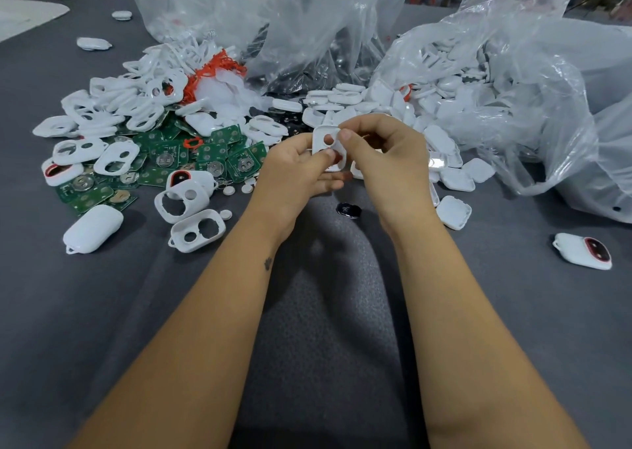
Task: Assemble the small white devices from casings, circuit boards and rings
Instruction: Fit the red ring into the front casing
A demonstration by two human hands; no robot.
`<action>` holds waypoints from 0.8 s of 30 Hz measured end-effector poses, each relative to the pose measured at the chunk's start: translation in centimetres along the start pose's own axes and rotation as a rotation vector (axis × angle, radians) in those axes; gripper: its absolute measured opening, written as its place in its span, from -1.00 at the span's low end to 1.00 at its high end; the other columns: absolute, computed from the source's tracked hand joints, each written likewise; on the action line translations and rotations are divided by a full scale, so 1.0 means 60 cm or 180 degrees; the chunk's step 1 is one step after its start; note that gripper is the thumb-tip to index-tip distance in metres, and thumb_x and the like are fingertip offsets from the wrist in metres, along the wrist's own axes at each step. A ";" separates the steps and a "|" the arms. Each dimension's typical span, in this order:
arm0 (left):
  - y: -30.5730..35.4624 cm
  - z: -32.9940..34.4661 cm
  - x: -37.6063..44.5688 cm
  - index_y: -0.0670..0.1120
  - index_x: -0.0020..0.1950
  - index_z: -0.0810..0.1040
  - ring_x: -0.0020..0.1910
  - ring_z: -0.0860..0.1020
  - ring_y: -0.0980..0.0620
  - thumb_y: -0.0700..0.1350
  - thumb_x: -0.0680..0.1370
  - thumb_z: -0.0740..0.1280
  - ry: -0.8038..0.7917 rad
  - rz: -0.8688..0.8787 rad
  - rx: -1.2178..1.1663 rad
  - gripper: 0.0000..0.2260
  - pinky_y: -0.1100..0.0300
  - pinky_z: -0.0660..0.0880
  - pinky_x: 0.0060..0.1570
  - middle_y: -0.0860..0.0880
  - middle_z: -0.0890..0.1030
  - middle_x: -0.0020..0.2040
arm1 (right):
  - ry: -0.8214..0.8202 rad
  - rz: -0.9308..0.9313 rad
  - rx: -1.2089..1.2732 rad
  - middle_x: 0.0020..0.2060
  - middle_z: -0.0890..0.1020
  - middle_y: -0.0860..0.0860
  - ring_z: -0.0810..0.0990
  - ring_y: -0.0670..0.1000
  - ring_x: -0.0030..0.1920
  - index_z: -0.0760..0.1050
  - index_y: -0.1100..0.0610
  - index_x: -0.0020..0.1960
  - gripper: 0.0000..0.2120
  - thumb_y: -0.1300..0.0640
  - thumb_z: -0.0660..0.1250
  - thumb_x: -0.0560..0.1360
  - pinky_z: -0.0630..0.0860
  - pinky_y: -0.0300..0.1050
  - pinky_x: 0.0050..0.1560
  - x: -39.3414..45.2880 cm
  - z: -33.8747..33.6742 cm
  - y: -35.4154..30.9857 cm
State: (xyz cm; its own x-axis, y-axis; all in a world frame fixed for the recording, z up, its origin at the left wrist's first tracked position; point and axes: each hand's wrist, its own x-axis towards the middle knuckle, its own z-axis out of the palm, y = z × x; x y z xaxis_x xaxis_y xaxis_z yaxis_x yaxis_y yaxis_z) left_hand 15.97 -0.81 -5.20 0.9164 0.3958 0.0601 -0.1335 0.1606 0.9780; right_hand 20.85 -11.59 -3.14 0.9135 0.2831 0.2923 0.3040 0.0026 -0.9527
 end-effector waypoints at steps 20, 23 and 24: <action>-0.004 0.000 0.000 -0.08 0.00 0.64 -0.25 0.68 0.05 -0.29 0.58 0.28 -0.0121 0.0066 0.0078 -0.83 0.32 0.56 -0.26 -0.05 0.70 -0.19 | 0.0078 -0.0093 -0.0535 0.04 0.53 0.10 0.48 -0.19 -0.15 0.58 0.02 -0.20 -0.84 0.25 0.41 0.47 0.54 -0.31 -0.13 0.002 0.002 0.005; -0.006 -0.002 0.000 -0.08 0.03 0.64 -0.22 0.68 0.03 -0.29 0.59 0.28 -0.0146 0.0085 0.0086 -0.82 0.31 0.57 -0.23 -0.08 0.70 -0.15 | 0.0098 -0.0091 -0.0532 0.03 0.53 0.09 0.49 -0.21 -0.16 0.57 0.00 -0.21 -0.83 0.24 0.41 0.48 0.54 -0.31 -0.16 0.002 0.003 0.006; -0.007 -0.002 0.000 -0.08 0.03 0.64 -0.21 0.68 0.04 -0.29 0.59 0.27 -0.0152 0.0089 0.0090 -0.81 0.31 0.57 -0.23 -0.09 0.70 -0.14 | 0.0122 -0.0089 -0.0523 0.03 0.54 0.10 0.50 -0.19 -0.15 0.57 0.00 -0.22 -0.83 0.24 0.41 0.48 0.51 -0.36 -0.16 0.002 0.004 0.006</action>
State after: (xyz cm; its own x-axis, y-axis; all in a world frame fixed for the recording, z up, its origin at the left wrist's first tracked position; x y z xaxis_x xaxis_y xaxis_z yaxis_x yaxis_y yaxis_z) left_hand 15.98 -0.76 -5.62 0.9295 0.3560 0.0962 -0.1491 0.1241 0.9810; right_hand 21.01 -11.32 -3.47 0.9127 0.2484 0.3245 0.3668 -0.1477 -0.9185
